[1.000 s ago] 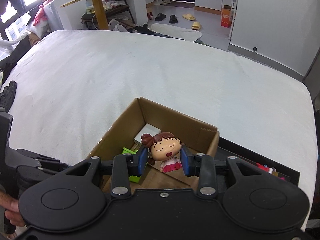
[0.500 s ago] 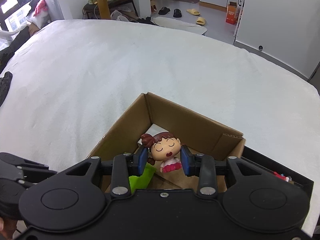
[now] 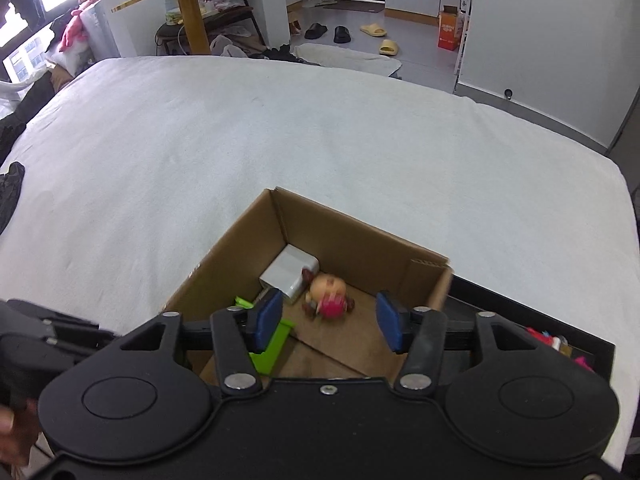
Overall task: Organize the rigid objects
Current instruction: 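Return the right gripper to the tray and grasp the lavender block toy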
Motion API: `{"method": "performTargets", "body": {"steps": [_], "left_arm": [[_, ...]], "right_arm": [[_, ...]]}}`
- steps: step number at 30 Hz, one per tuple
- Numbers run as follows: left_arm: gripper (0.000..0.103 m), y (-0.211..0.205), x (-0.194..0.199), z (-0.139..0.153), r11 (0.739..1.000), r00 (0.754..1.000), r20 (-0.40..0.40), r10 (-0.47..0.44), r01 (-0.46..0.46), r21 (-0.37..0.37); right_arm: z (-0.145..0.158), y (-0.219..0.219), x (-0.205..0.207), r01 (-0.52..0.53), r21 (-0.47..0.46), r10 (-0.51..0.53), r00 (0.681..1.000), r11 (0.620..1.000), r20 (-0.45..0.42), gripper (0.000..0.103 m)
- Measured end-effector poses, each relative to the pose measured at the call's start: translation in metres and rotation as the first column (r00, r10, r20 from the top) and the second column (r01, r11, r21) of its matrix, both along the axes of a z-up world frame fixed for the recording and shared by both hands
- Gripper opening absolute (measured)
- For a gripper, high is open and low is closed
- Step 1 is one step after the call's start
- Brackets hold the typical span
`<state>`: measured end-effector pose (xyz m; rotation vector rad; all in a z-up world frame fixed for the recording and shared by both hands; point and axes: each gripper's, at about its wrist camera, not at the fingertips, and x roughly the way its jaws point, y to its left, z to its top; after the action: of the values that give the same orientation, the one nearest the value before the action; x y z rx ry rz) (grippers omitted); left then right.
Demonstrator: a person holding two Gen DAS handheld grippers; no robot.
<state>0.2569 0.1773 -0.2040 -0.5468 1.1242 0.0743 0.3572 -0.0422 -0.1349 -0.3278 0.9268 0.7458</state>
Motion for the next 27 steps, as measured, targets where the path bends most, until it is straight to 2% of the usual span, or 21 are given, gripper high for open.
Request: {"method": "performTargets", "body": {"steps": [4,11,27], "left_arm": [[0.023,0.0,0.0,-0.001,1.0,1.0,-0.002,0.012,-0.012,-0.004],[0.023,0.0,-0.001,-0.002,1.0,1.0,-0.001,0.022,-0.022,-0.003],[0.023,0.0,0.002,0.0,1.0,1.0,-0.01,0.03,-0.03,0.0]], "right_arm": [[0.007,-0.019,-0.001,0.023,0.012,-0.023,1.0,1.0,-0.001,0.061],[0.014,-0.053,0.004,0.091,0.015,-0.091,0.996,0.996,0.015,0.062],[0.0,-0.106,0.012,0.179,-0.01,-0.178,0.983,0.984,0.033,0.062]]}}
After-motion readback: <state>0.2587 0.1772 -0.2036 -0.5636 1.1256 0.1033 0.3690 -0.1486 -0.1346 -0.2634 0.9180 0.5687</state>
